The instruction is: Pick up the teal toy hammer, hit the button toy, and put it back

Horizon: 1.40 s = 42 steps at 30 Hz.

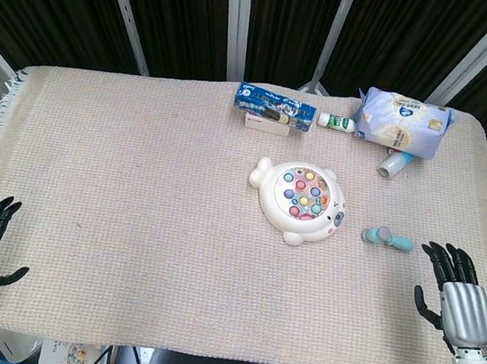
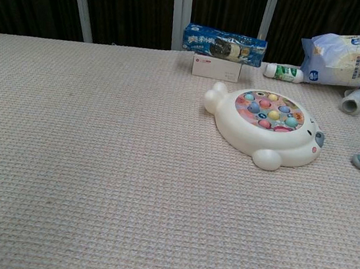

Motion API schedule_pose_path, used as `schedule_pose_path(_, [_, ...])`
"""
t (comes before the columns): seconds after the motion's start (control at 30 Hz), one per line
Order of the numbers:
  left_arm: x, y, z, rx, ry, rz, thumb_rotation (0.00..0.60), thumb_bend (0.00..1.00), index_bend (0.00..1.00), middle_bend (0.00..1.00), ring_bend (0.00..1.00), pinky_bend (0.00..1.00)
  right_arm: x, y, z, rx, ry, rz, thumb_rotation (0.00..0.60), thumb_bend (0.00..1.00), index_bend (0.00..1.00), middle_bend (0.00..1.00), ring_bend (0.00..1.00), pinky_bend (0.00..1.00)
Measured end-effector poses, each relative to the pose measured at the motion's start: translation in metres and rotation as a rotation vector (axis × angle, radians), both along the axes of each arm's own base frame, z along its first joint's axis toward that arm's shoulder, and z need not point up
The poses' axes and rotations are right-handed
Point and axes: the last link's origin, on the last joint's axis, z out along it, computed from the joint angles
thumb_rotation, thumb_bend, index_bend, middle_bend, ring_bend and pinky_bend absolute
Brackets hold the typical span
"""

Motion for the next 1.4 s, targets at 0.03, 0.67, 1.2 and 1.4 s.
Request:
schedule_pose_path(0.03, [0.0, 0.0, 0.0, 0.002, 0.0, -0.002, 0.6, 0.13, 0.0, 0.0, 0.0, 0.0, 0.0, 0.0, 0.0, -0.004, -0.001, 0.0, 0.6, 0.5, 0.16, 0.15, 0.07, 0.09])
schedule_pose_path(0.67, [0.001, -0.002, 0.0, 0.01, 0.005, -0.011, 0.6, 0.13, 0.0, 0.0, 0.0, 0.0, -0.001, 0.0, -0.001, 0.002, -0.026, -0.007, 0.6, 0.5, 0.11, 0.15, 0.07, 0.09])
schedule_pose_path(1.2, [0.012, 0.007, -0.002, -0.008, 0.031, -0.039, 0.6, 0.13, 0.0, 0.0, 0.0, 0.0, -0.007, -0.079, -0.006, 0.217, -0.035, -0.108, 0.6, 0.5, 0.06, 0.15, 0.07, 0.09])
schedule_pose_path(1.4, [0.015, 0.009, -0.002, -0.011, 0.038, -0.043, 0.6, 0.13, 0.0, 0.0, 0.0, 0.0, -0.012, -0.113, -0.018, 0.305, -0.022, -0.175, 0.6, 0.5, 0.06, 0.15, 0.07, 0.09])
